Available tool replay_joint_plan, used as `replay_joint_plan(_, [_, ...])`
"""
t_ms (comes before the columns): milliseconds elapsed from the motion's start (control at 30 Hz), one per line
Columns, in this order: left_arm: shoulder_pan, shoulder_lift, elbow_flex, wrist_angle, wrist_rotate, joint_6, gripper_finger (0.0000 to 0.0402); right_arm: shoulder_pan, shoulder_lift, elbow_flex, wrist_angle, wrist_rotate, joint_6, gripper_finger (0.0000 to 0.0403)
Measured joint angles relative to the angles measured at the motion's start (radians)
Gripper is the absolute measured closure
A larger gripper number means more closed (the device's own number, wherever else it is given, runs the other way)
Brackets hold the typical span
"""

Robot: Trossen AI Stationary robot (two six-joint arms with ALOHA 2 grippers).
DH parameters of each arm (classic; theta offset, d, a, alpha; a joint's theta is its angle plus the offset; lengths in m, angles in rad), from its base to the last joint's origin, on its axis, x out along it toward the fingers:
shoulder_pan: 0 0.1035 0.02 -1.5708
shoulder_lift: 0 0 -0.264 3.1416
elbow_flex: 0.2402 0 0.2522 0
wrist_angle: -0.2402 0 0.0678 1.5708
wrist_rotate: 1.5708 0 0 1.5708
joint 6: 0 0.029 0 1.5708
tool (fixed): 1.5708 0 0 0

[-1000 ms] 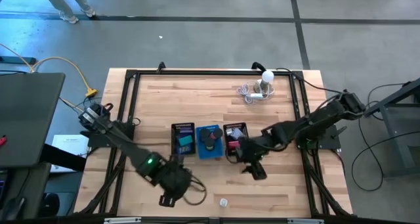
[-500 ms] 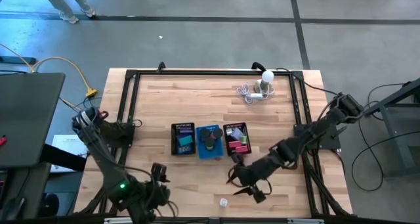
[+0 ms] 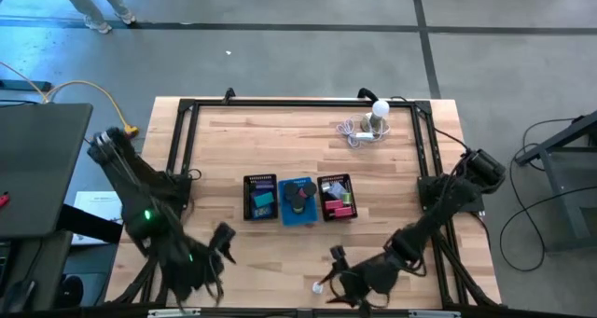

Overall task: Pick & Place Office items
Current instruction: Put the pink charger adapter into the right black bin

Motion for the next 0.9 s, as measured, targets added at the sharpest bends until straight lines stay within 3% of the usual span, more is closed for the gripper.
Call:
replay_joint_plan(100, [0.032,-0.136,-0.140,0.061,0.001,-0.045,0.0161,0.041,0.013,0.000,0.024,0.061,0.000,0.0196])
replay_joint_plan(300, [0.064,-0.444,-0.528,0.460,0.006,-0.064,0.0161,0.116,0.049,0.001,0.008,0.195,0.060,0.0196])
replay_joint_plan(467, [0.101,-0.550,-0.761,0.679,0.006,-0.045,0.0161,0.146,0.133,0.001,0.001,0.268,0.151,0.0196])
replay_joint_plan(633, [0.122,-0.555,-0.847,0.765,0.006,-0.044,0.0161,0.153,0.211,0.001,0.001,0.346,0.218,0.0196])
replay_joint_plan(900, [0.118,-0.507,-0.886,0.908,0.028,0.001,0.0161,0.145,0.315,0.001,0.018,0.434,0.296,0.0202])
